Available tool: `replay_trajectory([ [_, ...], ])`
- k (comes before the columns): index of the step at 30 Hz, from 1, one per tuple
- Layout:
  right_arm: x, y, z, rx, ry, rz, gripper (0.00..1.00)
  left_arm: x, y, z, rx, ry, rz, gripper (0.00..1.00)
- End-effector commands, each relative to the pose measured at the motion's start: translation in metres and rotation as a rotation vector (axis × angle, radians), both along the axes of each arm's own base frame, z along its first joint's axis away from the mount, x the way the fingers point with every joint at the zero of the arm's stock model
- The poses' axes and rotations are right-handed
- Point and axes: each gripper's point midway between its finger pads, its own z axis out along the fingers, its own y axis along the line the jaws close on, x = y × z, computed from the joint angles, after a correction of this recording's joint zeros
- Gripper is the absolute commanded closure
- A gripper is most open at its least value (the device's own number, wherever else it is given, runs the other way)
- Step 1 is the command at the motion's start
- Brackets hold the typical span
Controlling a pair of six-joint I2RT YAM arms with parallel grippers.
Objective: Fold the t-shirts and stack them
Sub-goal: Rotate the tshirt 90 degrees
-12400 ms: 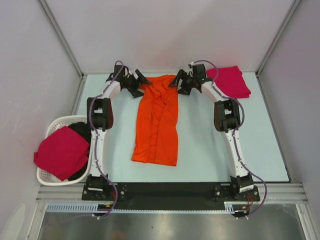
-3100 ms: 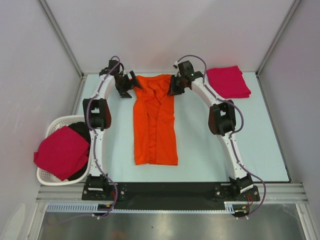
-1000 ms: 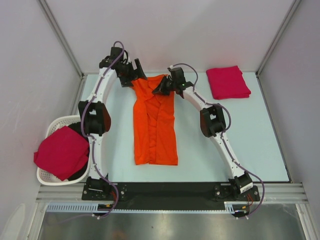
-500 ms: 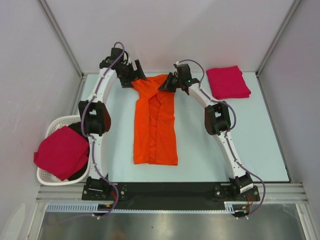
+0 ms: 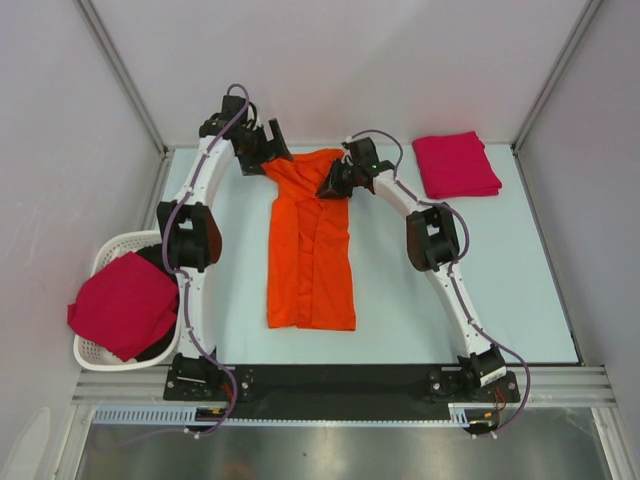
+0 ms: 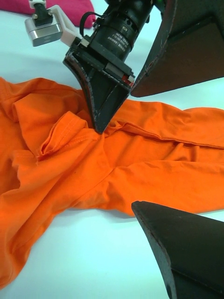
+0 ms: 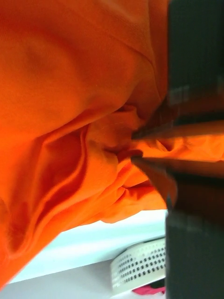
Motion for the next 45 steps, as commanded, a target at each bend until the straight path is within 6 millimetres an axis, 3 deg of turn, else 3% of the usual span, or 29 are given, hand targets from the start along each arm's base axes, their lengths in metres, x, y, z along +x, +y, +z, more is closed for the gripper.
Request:
replay_trajectory([
  [1,0.000,-0.001,0.056,0.050,-0.105,0.063,0.66,0.024,0.002,0.040,0.005,-0.155,0.035,0.00],
  [2,0.000,-0.003,0.059,0.042,-0.113,0.058,0.51,0.029,0.002,0.030,-0.002,-0.144,0.042,0.00],
  [3,0.002,-0.007,0.084,0.046,-0.160,0.048,0.43,0.032,0.001,0.025,-0.020,-0.131,0.056,0.00],
  [4,0.005,-0.010,0.093,0.046,-0.192,0.042,0.35,0.036,-0.002,0.025,-0.048,-0.130,0.048,0.00],
  [5,0.006,-0.013,0.101,0.047,-0.209,0.037,0.23,0.037,-0.003,0.006,-0.055,-0.086,0.047,0.00],
  [6,0.007,-0.015,0.115,0.054,-0.231,0.032,0.17,0.037,-0.004,-0.002,-0.061,-0.064,0.051,0.00],
  [10,0.007,-0.023,0.124,0.050,-0.232,0.034,0.12,0.020,-0.007,-0.048,-0.065,0.070,0.019,0.00],
  [12,0.002,-0.025,0.118,0.035,-0.206,0.038,0.12,-0.005,-0.010,-0.073,-0.074,0.198,-0.007,0.00],
  [14,-0.005,-0.023,0.117,0.039,-0.188,0.064,0.13,-0.024,-0.007,-0.078,0.009,0.228,-0.043,0.01],
  [16,-0.013,-0.024,0.120,0.027,-0.179,0.085,0.13,-0.048,-0.006,-0.058,0.074,0.187,-0.069,0.00],
  [17,-0.018,-0.024,0.118,0.019,-0.174,0.095,0.13,-0.043,-0.008,-0.048,0.059,0.123,-0.065,0.00],
  [18,-0.023,-0.025,0.111,0.003,-0.165,0.112,0.13,-0.058,-0.003,-0.029,0.054,0.090,-0.050,0.00],
  [21,-0.034,-0.037,0.115,-0.011,-0.153,0.126,0.14,-0.071,-0.001,-0.005,0.054,0.035,-0.061,0.00],
  [22,-0.042,-0.039,0.107,-0.012,-0.118,0.142,0.16,-0.078,0.001,0.009,0.057,0.017,-0.068,0.00],
  [23,-0.048,-0.042,0.115,-0.012,-0.124,0.154,0.18,-0.089,0.002,0.011,0.073,0.032,-0.088,0.00],
  [24,-0.057,-0.048,0.111,-0.030,-0.087,0.160,0.20,-0.098,0.006,0.009,0.105,0.042,-0.088,0.00],
  [25,-0.065,-0.055,0.103,-0.049,-0.064,0.174,0.24,-0.108,0.006,0.026,0.130,0.003,-0.095,0.00],
  [26,-0.074,-0.058,0.114,-0.050,-0.064,0.180,0.26,-0.115,0.006,0.030,0.152,-0.013,-0.114,0.00],
  [28,-0.091,-0.069,0.114,-0.068,-0.021,0.188,0.36,-0.135,0.001,0.027,0.162,-0.003,-0.152,0.00],
  [31,-0.135,-0.084,0.103,-0.115,0.080,0.222,0.54,-0.181,-0.010,0.013,0.196,0.063,-0.241,0.00],
  [32,-0.151,-0.090,0.108,-0.129,0.120,0.231,0.60,-0.200,-0.010,-0.004,0.212,0.125,-0.264,0.00],
  [34,-0.179,-0.098,0.101,-0.159,0.196,0.272,0.82,-0.229,-0.021,-0.014,0.220,0.166,-0.331,0.00],
  [36,-0.196,-0.098,0.108,-0.154,0.212,0.303,0.94,-0.258,-0.027,-0.026,0.246,0.219,-0.382,0.00],
  [40,-0.231,-0.083,0.112,-0.052,0.304,0.374,0.92,-0.287,-0.020,-0.035,0.282,0.255,-0.388,0.00],
  [42,-0.245,-0.074,0.111,-0.025,0.344,0.427,0.85,-0.292,-0.013,-0.029,0.293,0.236,-0.366,0.00],
  [45,-0.266,-0.058,0.105,0.059,0.450,0.467,0.87,-0.293,-0.002,-0.016,0.315,0.199,-0.312,0.00],
])
